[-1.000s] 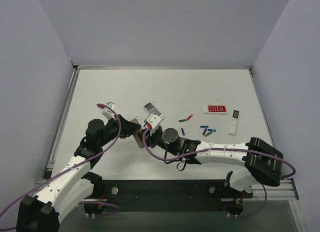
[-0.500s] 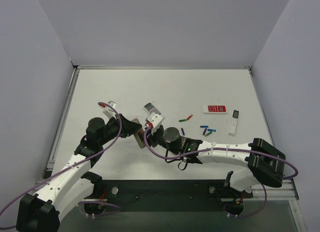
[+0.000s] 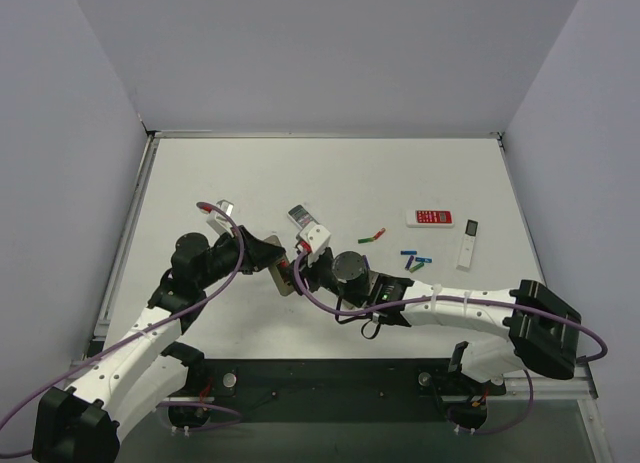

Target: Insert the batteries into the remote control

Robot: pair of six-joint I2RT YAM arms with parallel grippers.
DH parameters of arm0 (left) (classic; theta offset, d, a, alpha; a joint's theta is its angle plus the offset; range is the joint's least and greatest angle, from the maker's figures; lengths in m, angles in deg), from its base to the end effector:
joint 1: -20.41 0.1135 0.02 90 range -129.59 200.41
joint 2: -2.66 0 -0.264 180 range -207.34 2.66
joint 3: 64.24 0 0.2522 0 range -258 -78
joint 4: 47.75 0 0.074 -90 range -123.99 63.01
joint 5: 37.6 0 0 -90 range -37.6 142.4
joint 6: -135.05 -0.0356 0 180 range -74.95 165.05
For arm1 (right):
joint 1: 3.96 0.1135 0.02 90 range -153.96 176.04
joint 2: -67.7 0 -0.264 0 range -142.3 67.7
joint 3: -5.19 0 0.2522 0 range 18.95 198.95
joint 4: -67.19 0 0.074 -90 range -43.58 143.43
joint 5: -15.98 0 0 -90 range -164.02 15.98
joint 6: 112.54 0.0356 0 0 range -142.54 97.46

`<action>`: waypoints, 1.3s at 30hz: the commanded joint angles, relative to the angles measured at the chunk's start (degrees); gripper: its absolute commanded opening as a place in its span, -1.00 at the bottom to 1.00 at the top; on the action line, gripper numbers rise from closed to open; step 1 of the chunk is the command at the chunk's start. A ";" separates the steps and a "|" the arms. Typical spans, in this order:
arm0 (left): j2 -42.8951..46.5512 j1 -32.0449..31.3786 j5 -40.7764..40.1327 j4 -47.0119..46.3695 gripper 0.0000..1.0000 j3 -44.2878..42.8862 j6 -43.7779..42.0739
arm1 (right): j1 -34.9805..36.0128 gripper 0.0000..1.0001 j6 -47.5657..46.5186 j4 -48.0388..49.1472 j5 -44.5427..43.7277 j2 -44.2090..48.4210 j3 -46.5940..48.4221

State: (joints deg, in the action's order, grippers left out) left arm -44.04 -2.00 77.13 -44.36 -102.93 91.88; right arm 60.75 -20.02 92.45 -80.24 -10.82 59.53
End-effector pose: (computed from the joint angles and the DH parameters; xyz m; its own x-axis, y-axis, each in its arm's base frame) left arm 0.1727 -0.0873 0.2495 -0.6541 -0.4468 -0.6104 0.3630 0.5225 -0.7715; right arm 0.1346 0.2758 0.2710 -0.0294 0.0400 -0.9988 -0.8521 0.5214 0.0460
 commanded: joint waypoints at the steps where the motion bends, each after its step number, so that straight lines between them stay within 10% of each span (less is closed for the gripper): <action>1: 0.20 -0.09 1.55 -1.85 -1.00 -3.37 0.02 | -0.64 0.01 -0.24 -0.88 -0.73 2.32 0.64; 14: -0.50 -0.09 2.69 -0.36 -1.00 -4.34 -0.68 | -0.90 0.21 -0.50 -2.90 5.59 8.19 0.38; 27: -1.38 -0.09 8.66 2.98 -1.00 -8.73 -3.94 | -10.30 0.27 -19.02 -18.63 39.59 15.50 6.18; 39: -1.99 -0.09 11.57 6.42 -1.00 -12.07 -6.22 | -10.74 -0.05 -31.53 -21.62 44.01 12.69 11.01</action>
State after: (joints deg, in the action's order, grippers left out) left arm -45.87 -1.98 86.36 -37.61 -111.76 87.18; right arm 50.02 -47.23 68.63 -40.09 2.91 67.53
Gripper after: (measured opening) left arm 0.369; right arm 0.496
